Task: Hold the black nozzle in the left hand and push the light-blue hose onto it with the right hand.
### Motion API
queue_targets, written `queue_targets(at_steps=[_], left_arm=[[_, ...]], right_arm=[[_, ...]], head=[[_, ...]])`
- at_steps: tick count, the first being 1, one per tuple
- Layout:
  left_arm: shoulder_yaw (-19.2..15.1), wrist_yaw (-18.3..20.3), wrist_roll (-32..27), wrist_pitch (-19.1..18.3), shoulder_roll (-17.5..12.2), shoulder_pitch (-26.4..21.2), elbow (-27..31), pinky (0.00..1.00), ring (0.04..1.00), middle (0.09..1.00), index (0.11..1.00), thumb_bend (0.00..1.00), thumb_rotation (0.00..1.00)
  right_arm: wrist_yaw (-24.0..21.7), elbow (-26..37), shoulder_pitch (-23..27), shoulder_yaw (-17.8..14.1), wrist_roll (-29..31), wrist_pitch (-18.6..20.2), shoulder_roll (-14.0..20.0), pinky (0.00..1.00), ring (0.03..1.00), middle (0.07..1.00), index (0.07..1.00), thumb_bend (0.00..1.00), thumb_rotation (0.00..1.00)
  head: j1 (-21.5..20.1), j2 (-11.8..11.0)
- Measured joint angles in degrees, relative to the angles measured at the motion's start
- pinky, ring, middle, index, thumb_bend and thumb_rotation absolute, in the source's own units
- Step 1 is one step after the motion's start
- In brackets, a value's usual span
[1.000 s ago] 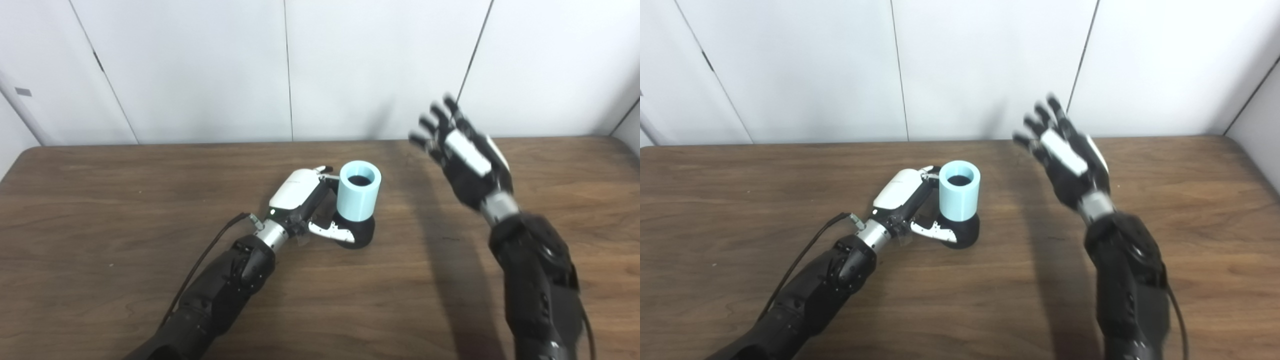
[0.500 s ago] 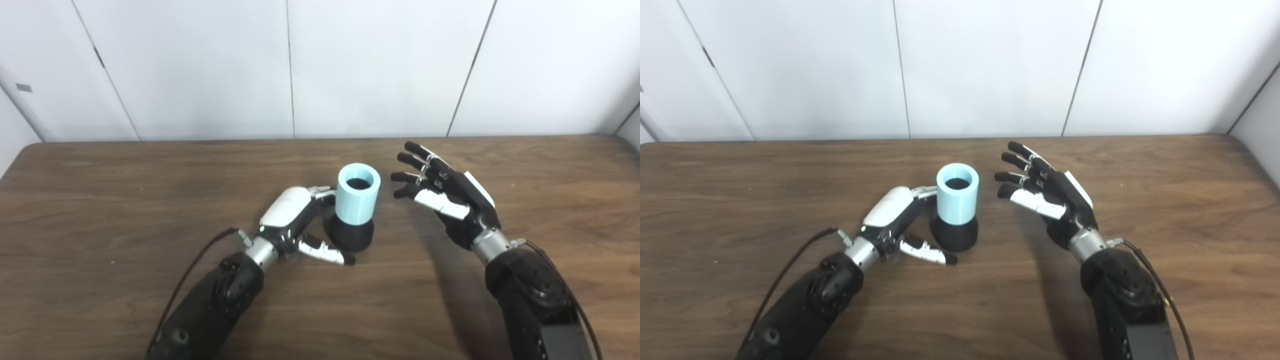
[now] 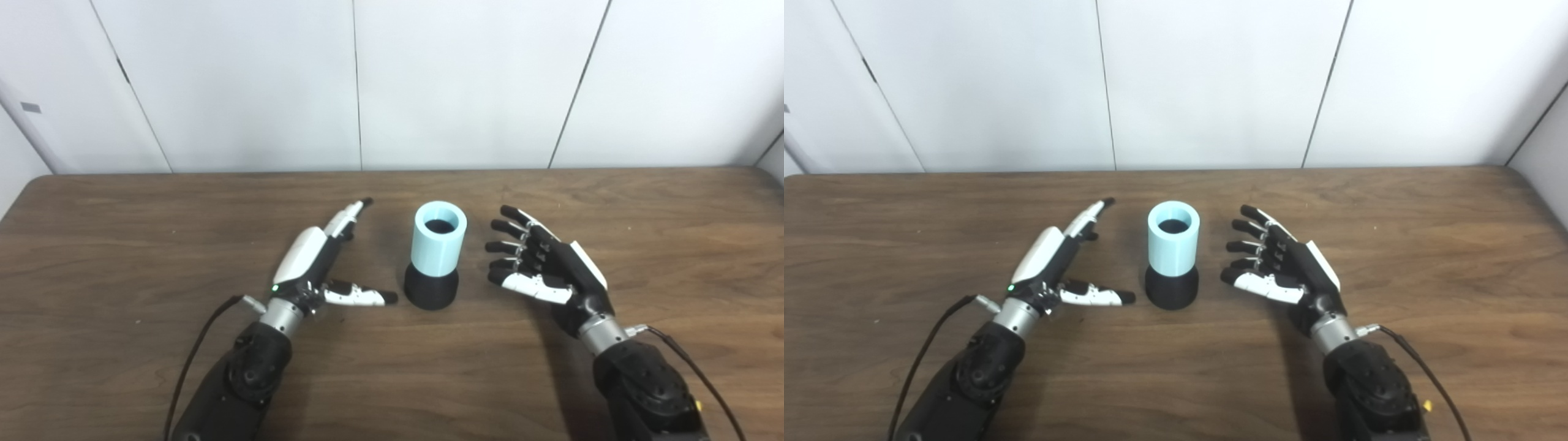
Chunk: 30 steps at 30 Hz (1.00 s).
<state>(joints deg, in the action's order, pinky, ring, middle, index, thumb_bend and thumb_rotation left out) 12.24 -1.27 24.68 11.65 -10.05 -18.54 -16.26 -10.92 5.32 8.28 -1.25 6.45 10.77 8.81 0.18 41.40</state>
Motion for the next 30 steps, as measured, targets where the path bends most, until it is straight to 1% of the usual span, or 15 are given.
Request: queue_targets(at_steps=[2, 4, 5, 8, 9, 11, 12, 14, 15, 16, 19, 22, 26, 29, 30], left_arm=[[-2.1, 0.6, -4.2, -0.1, 0.8, 0.8, 0.6, 0.72, 0.821, 0.868, 0.908, 0.79, 0.15], [-4.6, 2.1, -9.5, -0.1, 1.7, 1.4, 1.2, 0.64, 0.745, 0.795, 0.826, 0.74, 0.12], [-5.8, 3.4, -13.2, -0.4, 2.2, 1.5, 1.4, 0.59, 0.693, 0.75, 0.78, 0.72, 0.11], [-8.1, 6.3, -20.4, -2.5, 3.5, 2.3, 2.4, 0.52, 0.612, 0.681, 0.714, 0.68, 0.12], [-8.4, 6.9, -22.0, -3.5, 3.7, 2.8, 3.4, 0.49, 0.582, 0.658, 0.698, 0.67, 0.12], [-8.8, 8.5, -25.1, -7.0, 4.1, 4.3, 6.2, 0.46, 0.561, 0.629, 0.679, 0.65, 0.15], [-8.9, 9.2, -26.3, -9.2, 4.2, 4.9, 7.5, 0.46, 0.561, 0.626, 0.677, 0.66, 0.17], [-9.2, 11.0, -28.6, -12.6, 4.0, 5.6, 9.6, 0.49, 0.599, 0.66, 0.688, 0.71, 0.22], [-9.2, 12.2, -29.8, -14.5, 3.5, 5.8, 11.0, 0.51, 0.624, 0.686, 0.697, 0.72, 0.23], [-9.2, 13.6, -31.2, -15.6, 2.7, 5.9, 12.1, 0.53, 0.642, 0.704, 0.706, 0.71, 0.23], [-9.7, 16.2, -33.8, -15.8, 1.1, 6.1, 13.3, 0.58, 0.689, 0.747, 0.73, 0.71, 0.24], [-10.0, 17.7, -34.7, -15.8, 0.2, 6.8, 13.3, 0.6, 0.715, 0.77, 0.744, 0.71, 0.26], [-10.0, 18.2, -34.9, -15.7, 0.1, 8.2, 13.3, 0.61, 0.726, 0.778, 0.757, 0.73, 0.27], [-10.2, 18.2, -34.9, -15.7, 0.3, 8.3, 13.3, 0.61, 0.734, 0.783, 0.768, 0.74, 0.28], [-10.3, 18.2, -34.9, -15.7, 0.3, 8.3, 13.3, 0.61, 0.738, 0.785, 0.771, 0.73, 0.27]], right_arm=[[0.2, 0.0, 0.0, -0.1, -0.6, -0.2, 0.1, 0.6, 0.701, 0.819, 0.864, 0.85, 0.2], [0.4, 0.0, -0.1, -0.1, -1.1, -0.4, 0.2, 0.59, 0.698, 0.817, 0.847, 0.83, 0.2], [0.7, 0.0, -0.2, -0.1, -1.8, -1.0, 0.3, 0.58, 0.69, 0.813, 0.83, 0.81, 0.22], [1.6, -0.1, -0.7, 0.2, -4.0, -2.8, 0.3, 0.56, 0.675, 0.8, 0.794, 0.77, 0.22], [2.0, 0.0, -0.9, 0.2, -4.7, -3.3, 0.3, 0.55, 0.673, 0.795, 0.783, 0.75, 0.24], [2.9, 0.0, -1.4, 0.2, -6.0, -4.6, 0.1, 0.53, 0.669, 0.781, 0.78, 0.73, 0.27], [3.6, 0.0, -1.8, 0.1, -6.4, -5.0, -0.1, 0.53, 0.669, 0.778, 0.78, 0.72, 0.28], [4.5, 0.1, -2.3, 0.1, -7.4, -6.0, -0.5, 0.53, 0.668, 0.776, 0.78, 0.73, 0.3], [4.8, 0.1, -2.6, 0.1, -7.8, -6.2, -0.8, 0.53, 0.669, 0.777, 0.781, 0.74, 0.32], [5.3, 0.1, -2.8, 0.0, -8.1, -6.4, -1.3, 0.54, 0.672, 0.78, 0.786, 0.75, 0.33], [6.5, 0.1, -3.3, -0.1, -8.3, -7.2, -2.4, 0.54, 0.673, 0.789, 0.797, 0.76, 0.34], [6.7, 0.0, -3.5, -0.1, -8.8, -9.2, -2.4, 0.53, 0.673, 0.797, 0.806, 0.79, 0.36], [6.8, 0.0, -3.5, -0.6, -9.1, -9.8, -1.8, 0.55, 0.696, 0.815, 0.824, 0.83, 0.39], [6.8, -0.1, -3.9, -1.1, -8.8, -10.1, -1.6, 0.57, 0.725, 0.84, 0.84, 0.86, 0.37], [6.8, -0.1, -4.0, -1.2, -8.4, -10.2, -1.6, 0.57, 0.737, 0.848, 0.846, 0.87, 0.36]], head=[[0.2, -0.1], [0.2, -0.1], [0.2, -0.1], [0.2, -0.4], [0.1, -0.4], [-0.3, -0.5], [-0.3, -0.6], [-0.4, -0.7], [-0.5, -0.8], [-0.6, -0.8], [-1.2, -1.1], [-1.5, -1.2], [-1.6, -1.3], [-1.7, -1.6], [-1.7, -1.6]])
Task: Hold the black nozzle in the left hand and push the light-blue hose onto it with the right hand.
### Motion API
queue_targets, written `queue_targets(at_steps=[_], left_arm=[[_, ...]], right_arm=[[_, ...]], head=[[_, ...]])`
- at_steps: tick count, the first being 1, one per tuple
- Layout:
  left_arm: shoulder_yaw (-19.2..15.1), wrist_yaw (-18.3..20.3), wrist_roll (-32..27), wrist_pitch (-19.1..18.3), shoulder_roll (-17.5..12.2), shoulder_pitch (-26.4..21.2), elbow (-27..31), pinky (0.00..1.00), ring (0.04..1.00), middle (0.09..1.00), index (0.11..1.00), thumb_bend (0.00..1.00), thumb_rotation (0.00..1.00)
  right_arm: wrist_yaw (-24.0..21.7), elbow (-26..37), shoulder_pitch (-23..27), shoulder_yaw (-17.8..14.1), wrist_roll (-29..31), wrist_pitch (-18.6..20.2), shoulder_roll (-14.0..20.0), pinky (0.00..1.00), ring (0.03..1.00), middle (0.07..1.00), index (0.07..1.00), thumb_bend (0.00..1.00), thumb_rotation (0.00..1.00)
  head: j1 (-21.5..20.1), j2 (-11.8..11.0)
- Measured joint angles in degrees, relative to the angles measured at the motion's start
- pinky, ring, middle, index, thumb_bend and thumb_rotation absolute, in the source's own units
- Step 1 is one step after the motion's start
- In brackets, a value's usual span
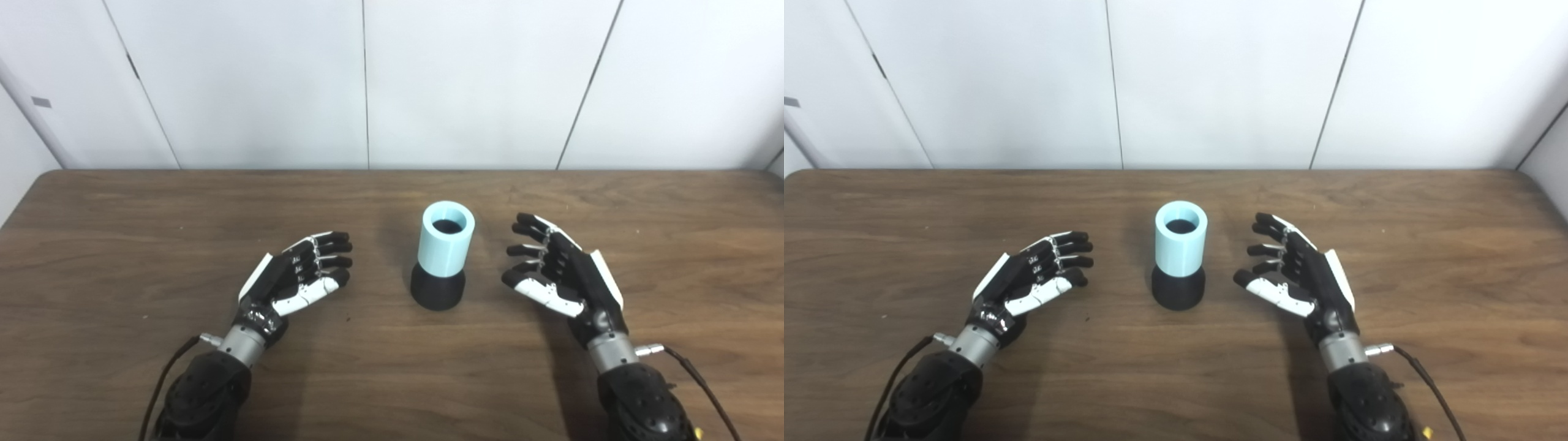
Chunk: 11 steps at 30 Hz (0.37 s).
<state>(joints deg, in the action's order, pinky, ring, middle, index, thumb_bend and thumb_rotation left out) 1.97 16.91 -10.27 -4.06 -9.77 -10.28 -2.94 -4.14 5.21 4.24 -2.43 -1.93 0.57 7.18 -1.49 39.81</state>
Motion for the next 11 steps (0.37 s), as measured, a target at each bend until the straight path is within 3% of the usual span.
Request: queue_targets(at_steps=[11], left_arm=[[-1.4, -0.2, -0.7, 0.4, 0.9, 0.5, -0.1, 0.61, 0.738, 0.783, 0.79, 0.71, 0.24]], right_arm=[[-0.3, 0.0, -1.1, 0.1, 0.6, -1.0, 0.0, 0.57, 0.753, 0.872, 0.868, 0.85, 0.29]], head=[[-0.3, -0.9]])
